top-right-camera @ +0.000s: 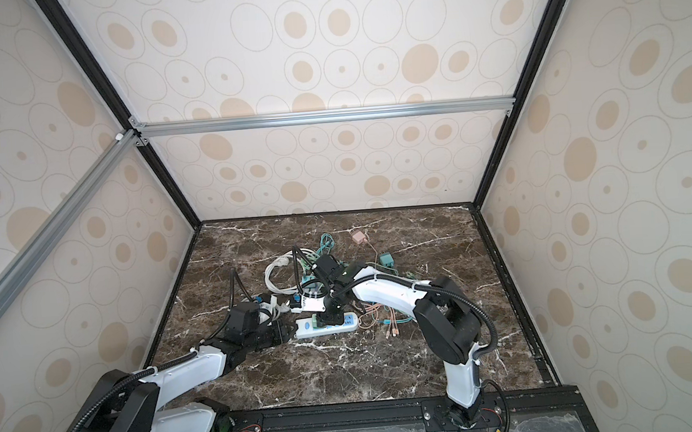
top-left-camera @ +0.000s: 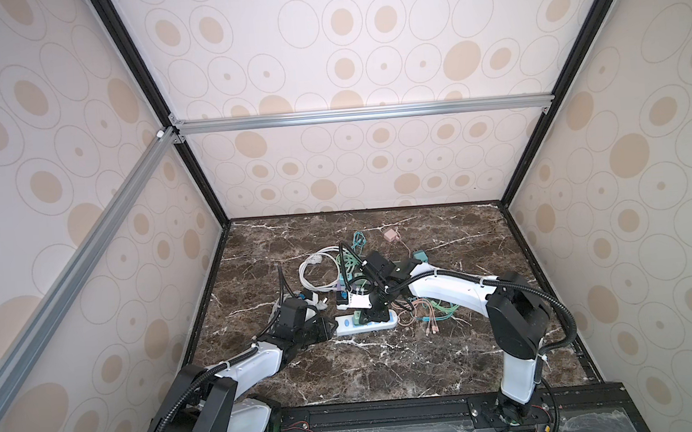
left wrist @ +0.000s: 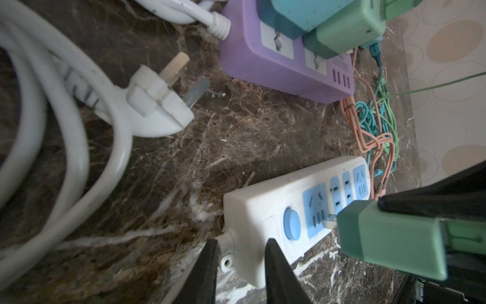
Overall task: Insert the plug
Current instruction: 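Align the green charger prongs over the nearest white strip socket with the right gripper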
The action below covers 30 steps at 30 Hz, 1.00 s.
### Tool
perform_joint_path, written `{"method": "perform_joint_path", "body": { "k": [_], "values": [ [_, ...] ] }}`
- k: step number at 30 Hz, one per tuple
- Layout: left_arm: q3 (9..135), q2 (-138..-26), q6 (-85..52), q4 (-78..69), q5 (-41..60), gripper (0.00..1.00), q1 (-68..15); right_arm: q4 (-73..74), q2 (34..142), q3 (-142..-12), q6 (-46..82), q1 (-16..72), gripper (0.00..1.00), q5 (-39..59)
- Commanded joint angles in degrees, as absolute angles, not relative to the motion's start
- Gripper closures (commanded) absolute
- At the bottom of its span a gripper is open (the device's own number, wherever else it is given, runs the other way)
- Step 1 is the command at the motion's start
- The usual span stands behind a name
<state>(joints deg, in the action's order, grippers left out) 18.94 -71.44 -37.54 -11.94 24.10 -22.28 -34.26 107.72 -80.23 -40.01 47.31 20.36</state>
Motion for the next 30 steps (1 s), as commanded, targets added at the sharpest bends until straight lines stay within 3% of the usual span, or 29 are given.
{"method": "perform_joint_path", "body": {
  "k": [1,30],
  "values": [
    [19.86,-72.48,-36.12,-12.04,23.67,0.69,-22.76,-34.52,108.62,-82.05,-41.71,48.1,0.93,20.48],
    [19.78,-71.44,-35.82,-10.9,22.05,0.71,-22.76,-36.92,110.57,-83.07,-43.61,48.53,0.93,18.13]
  ]
}}
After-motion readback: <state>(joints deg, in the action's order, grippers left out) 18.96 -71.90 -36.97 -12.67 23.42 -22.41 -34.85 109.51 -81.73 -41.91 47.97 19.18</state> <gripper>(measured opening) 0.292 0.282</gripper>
